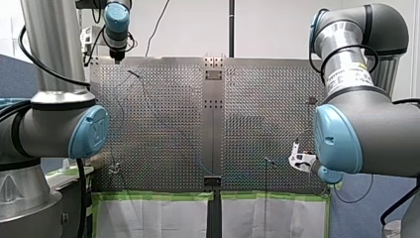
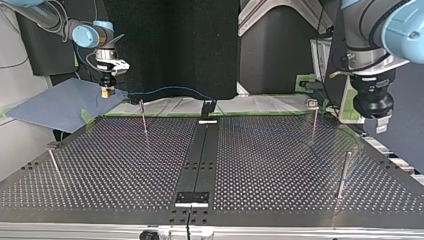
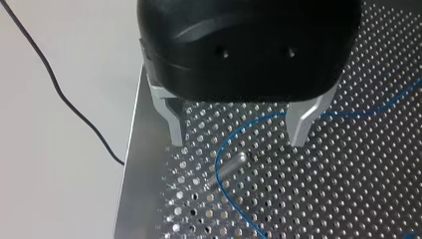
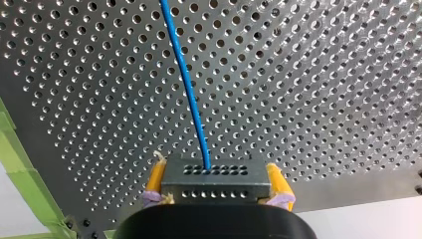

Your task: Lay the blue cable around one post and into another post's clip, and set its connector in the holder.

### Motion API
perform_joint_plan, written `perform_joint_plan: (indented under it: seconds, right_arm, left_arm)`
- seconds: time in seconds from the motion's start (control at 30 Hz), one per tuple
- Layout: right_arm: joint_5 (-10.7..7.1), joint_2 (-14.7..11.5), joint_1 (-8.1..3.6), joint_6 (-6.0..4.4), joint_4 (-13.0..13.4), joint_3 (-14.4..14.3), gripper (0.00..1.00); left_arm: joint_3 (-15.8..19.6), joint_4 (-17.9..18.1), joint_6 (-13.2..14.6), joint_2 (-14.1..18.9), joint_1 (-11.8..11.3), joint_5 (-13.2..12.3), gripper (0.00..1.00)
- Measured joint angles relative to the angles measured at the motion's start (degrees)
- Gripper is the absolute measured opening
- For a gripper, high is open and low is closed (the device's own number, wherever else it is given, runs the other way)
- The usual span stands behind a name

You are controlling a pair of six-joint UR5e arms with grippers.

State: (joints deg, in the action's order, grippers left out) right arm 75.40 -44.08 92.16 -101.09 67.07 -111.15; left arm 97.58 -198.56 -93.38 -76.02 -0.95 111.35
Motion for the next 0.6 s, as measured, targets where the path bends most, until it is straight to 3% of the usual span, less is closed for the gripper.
perform_joint_plan:
  seconds: [0.6]
  right_arm:
    - [0.0,0.0,0.13,0.0,0.0,0.0,0.0]
  left_arm:
    - [0.03,0.0,-0.06,-0.09,0.25,0.66,1.0]
